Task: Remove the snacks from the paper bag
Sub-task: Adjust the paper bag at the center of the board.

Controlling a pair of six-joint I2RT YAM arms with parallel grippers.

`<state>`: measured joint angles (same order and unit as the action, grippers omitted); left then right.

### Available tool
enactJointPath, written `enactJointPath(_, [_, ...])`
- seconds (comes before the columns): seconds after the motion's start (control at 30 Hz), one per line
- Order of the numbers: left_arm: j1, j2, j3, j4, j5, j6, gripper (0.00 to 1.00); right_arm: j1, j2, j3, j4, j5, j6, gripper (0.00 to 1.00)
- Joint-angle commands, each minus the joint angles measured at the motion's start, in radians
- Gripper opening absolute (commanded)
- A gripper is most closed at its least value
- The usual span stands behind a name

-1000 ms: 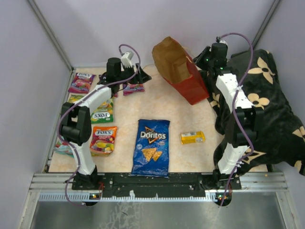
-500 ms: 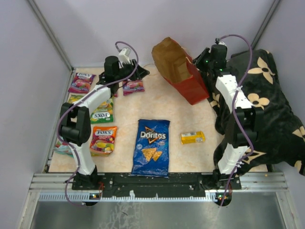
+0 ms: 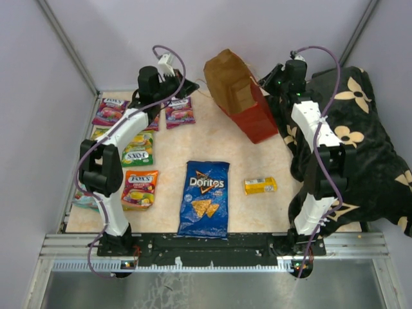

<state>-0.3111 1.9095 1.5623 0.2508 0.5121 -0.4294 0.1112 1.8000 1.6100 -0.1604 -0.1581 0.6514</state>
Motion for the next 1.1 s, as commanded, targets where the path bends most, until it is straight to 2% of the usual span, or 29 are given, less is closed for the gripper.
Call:
enactJointPath(0.0, [0.007, 0.008, 0.138, -0.036, -0.039, 0.045, 0.0, 0.004, -0.073, 0.014, 0.06, -0.033, 0.012, 0.16])
enactJointPath(0.27, [0.007, 0.061, 0.3, -0.07, -0.035, 0.025, 0.0, 0.006, -0.083, 0.049, 0.045, -0.03, 0.013, 0.17])
enactJointPath(0.6, [0.007, 0.131, 0.332, -0.065, -0.006, 0.015, 0.0, -0.014, -0.059, 0.064, 0.034, -0.024, -0.005, 0.17])
enactJointPath(0.93, [-0.003, 0.22, 0.436, -0.046, 0.052, -0.016, 0.0, -0.067, -0.053, 0.182, -0.037, -0.025, -0.044, 0.13])
enactJointPath(1.07, [-0.01, 0.24, 0.467, -0.049, 0.067, -0.016, 0.0, -0.073, -0.057, 0.178, -0.042, -0.027, -0.055, 0.13])
